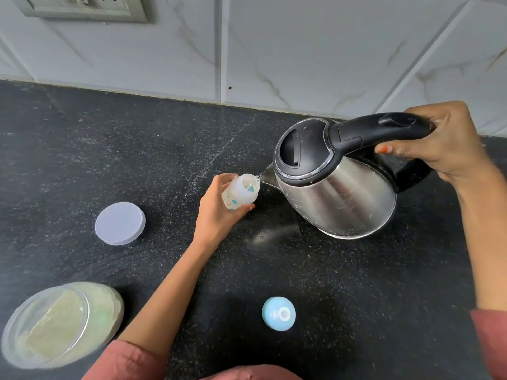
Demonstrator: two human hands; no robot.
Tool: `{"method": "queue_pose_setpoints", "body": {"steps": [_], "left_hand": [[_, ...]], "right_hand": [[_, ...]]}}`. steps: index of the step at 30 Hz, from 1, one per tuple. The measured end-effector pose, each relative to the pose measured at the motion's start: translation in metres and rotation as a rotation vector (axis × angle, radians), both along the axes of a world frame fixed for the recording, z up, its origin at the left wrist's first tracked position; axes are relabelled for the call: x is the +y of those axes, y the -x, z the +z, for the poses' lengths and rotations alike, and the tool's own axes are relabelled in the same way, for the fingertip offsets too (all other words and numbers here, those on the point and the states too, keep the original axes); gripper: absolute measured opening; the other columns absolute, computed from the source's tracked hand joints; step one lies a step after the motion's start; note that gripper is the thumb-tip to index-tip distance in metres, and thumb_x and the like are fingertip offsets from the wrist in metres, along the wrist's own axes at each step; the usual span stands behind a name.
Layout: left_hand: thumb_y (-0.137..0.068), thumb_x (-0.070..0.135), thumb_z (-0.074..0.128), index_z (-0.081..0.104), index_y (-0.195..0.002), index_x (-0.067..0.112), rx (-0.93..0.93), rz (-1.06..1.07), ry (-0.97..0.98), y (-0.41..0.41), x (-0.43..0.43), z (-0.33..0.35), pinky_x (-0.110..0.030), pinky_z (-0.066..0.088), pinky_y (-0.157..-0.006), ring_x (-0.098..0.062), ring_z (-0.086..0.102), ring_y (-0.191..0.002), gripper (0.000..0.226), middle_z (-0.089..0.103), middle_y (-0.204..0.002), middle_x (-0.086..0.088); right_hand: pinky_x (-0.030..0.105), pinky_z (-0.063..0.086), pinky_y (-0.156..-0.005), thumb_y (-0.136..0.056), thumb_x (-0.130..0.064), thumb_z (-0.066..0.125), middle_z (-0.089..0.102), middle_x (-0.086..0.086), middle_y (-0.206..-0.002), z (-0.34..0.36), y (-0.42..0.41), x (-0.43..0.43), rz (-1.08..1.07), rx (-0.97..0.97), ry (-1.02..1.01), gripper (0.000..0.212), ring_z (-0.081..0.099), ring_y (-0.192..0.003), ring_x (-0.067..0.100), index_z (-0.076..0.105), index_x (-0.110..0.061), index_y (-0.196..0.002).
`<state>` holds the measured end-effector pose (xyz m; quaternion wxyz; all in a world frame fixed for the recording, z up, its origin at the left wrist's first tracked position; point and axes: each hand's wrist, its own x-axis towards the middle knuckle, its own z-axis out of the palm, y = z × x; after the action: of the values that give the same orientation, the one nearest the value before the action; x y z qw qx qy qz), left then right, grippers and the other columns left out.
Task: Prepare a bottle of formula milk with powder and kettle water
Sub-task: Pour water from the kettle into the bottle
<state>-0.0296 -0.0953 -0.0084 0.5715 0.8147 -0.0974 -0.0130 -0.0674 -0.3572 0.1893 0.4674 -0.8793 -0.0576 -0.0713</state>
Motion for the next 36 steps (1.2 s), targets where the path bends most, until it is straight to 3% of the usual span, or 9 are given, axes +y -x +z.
{"method": "queue_pose_setpoints", "body": {"steps": [11,16,21,26,36], "left_hand": [[-0.063,0.013,0.083,0.048,-0.114,0.016,-0.006,0.01,0.012,0.0004,0.0014,-0.0022,-0.015,0.037,-0.081,-0.009,0.052,-0.106,0.062,0.055,-0.113,0.012],[-0.062,0.012,0.083,0.048,-0.113,0.015,0.0,0.013,0.015,0.0005,0.0015,-0.0016,-0.004,0.035,-0.077,-0.008,0.052,-0.106,0.062,0.055,-0.112,0.012],[-0.063,0.013,0.083,0.046,-0.11,0.021,-0.004,0.013,0.019,0.001,0.0025,-0.0021,-0.016,0.039,-0.081,-0.009,0.053,-0.107,0.061,0.055,-0.112,0.013],[-0.063,0.012,0.083,0.045,-0.108,0.024,-0.005,0.019,0.031,0.0012,0.0021,-0.0006,-0.003,0.036,-0.077,-0.008,0.053,-0.106,0.061,0.055,-0.111,0.013],[-0.063,0.012,0.083,0.047,-0.112,0.019,-0.005,0.007,0.014,0.0015,0.0009,-0.0009,-0.004,0.037,-0.078,-0.009,0.052,-0.105,0.061,0.056,-0.112,0.011]], "right_hand": [[0.008,0.037,-0.05,-0.039,-0.07,0.075,0.062,-0.023,-0.056,0.0,-0.0009,0.0005,0.008,0.003,0.02,0.038,0.053,-0.052,-0.005,0.069,-0.043,-0.066],[0.011,0.037,-0.05,-0.038,-0.071,0.075,0.062,-0.022,-0.055,0.0001,-0.0021,-0.0006,-0.001,0.004,0.028,0.041,0.053,-0.053,-0.002,0.07,-0.042,-0.066],[0.007,0.037,-0.05,-0.039,-0.07,0.075,0.062,-0.024,-0.055,0.0012,-0.0022,0.0024,0.016,0.003,0.021,0.038,0.054,-0.051,-0.004,0.07,-0.043,-0.066],[0.007,0.037,-0.049,-0.038,-0.07,0.075,0.062,-0.024,-0.054,0.0014,-0.0015,0.0032,0.017,0.003,0.02,0.038,0.053,-0.051,-0.005,0.069,-0.043,-0.064],[0.007,0.038,-0.051,-0.039,-0.069,0.075,0.063,-0.025,-0.056,0.0031,-0.0004,0.0021,0.012,-0.004,0.027,0.037,0.054,-0.052,-0.005,0.069,-0.043,-0.066]]}}
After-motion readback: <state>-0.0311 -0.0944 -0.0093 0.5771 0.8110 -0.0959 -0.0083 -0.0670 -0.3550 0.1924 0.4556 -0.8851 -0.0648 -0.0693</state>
